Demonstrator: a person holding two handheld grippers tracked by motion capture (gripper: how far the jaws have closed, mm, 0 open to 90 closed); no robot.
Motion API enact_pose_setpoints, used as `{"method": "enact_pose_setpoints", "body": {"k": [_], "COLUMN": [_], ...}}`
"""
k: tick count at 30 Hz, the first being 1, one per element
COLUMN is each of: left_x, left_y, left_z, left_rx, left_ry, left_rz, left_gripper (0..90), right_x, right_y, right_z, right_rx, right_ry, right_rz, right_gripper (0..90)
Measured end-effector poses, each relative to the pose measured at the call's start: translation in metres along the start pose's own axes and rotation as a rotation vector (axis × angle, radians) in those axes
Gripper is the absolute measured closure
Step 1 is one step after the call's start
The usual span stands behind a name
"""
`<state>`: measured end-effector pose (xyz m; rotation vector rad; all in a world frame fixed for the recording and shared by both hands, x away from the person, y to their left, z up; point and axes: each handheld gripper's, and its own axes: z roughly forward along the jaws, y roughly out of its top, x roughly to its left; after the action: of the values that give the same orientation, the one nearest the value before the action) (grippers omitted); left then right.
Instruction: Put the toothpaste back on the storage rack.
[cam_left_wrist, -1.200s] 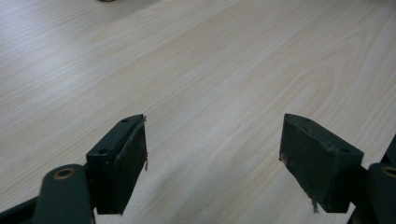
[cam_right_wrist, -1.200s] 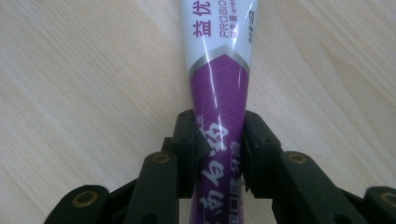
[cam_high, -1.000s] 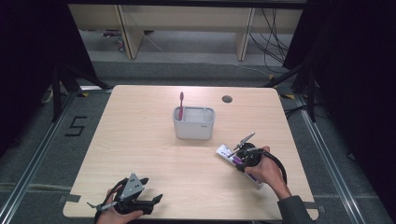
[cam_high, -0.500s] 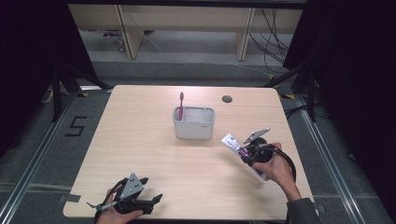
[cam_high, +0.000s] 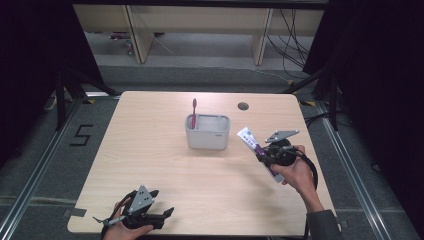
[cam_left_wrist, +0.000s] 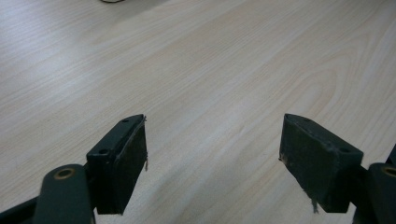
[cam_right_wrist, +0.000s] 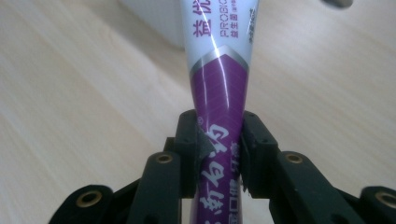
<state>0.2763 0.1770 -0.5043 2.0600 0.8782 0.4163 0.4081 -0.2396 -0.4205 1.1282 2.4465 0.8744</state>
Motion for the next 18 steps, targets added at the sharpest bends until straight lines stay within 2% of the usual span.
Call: {"method": "enact_pose_setpoints", "body": {"k": [1,2,3,4,5,6,7,10,11,12,13,15,16,17,18], "left_x": [-0.001,-0.002,-0.002,-0.002,0.000,0.000,0.000,0.000,0.000,0.000,0.000,-0.001,0.001,0.000,0.000], "left_y": [0.000,-0.001,-0.001,-0.001,0.000,0.000,0.000,0.000,0.000,0.000,-0.001,-0.001,0.000,0.000,-0.001], "left_z": [0.001,0.001,0.001,0.001,0.000,0.000,0.001,0.001,0.001,0.001,0.001,0.001,-0.001,0.001,0.001], "left_rx": [-0.007,-0.014,-0.014,-0.012,-0.001,-0.005,-0.015,-0.017,-0.021,-0.018,-0.017,-0.023,0.002,-0.020,-0.012], "left_ry": [-0.002,-0.002,-0.002,0.001,0.002,0.003,0.002,0.003,0.004,0.003,0.003,0.000,0.014,0.001,0.002], "left_rz": [-0.008,-0.022,-0.022,-0.022,-0.006,-0.009,-0.022,-0.023,-0.028,-0.025,-0.024,-0.026,-0.003,-0.026,-0.017], "left_gripper": [22.7,22.7,22.7,22.7,22.7,22.7,22.7,22.7,22.7,22.7,22.7,22.7,22.7,22.7,22.7], "right_x": [0.000,-0.002,-0.002,-0.003,-0.003,-0.004,-0.006,-0.007,-0.009,-0.010,-0.009,-0.008,-0.007,-0.006,-0.007], "right_y": [0.003,0.005,0.009,0.012,0.014,0.018,0.021,0.029,0.032,0.034,0.037,0.042,0.044,0.047,0.049], "right_z": [-0.001,-0.001,-0.002,-0.004,-0.005,-0.008,-0.008,-0.010,-0.010,-0.010,-0.009,-0.007,-0.006,-0.004,-0.004], "right_rx": [-0.020,-0.045,-0.058,-0.067,-0.086,-0.107,-0.145,-0.197,-0.232,-0.254,-0.265,-0.293,-0.300,-0.329,-0.339], "right_ry": [0.005,-0.007,-0.005,-0.010,-0.009,-0.003,0.001,0.010,0.005,-0.003,0.016,0.003,0.009,0.018,0.029], "right_rz": [0.009,-0.020,0.003,0.006,0.013,0.035,0.029,0.056,0.028,0.036,0.051,0.055,0.063,0.065,0.053], "right_gripper": [72.0,72.0,72.0,72.0,72.0,72.0,72.0,72.0,72.0,72.0,72.0,72.0,72.0,72.0,72.0]}}
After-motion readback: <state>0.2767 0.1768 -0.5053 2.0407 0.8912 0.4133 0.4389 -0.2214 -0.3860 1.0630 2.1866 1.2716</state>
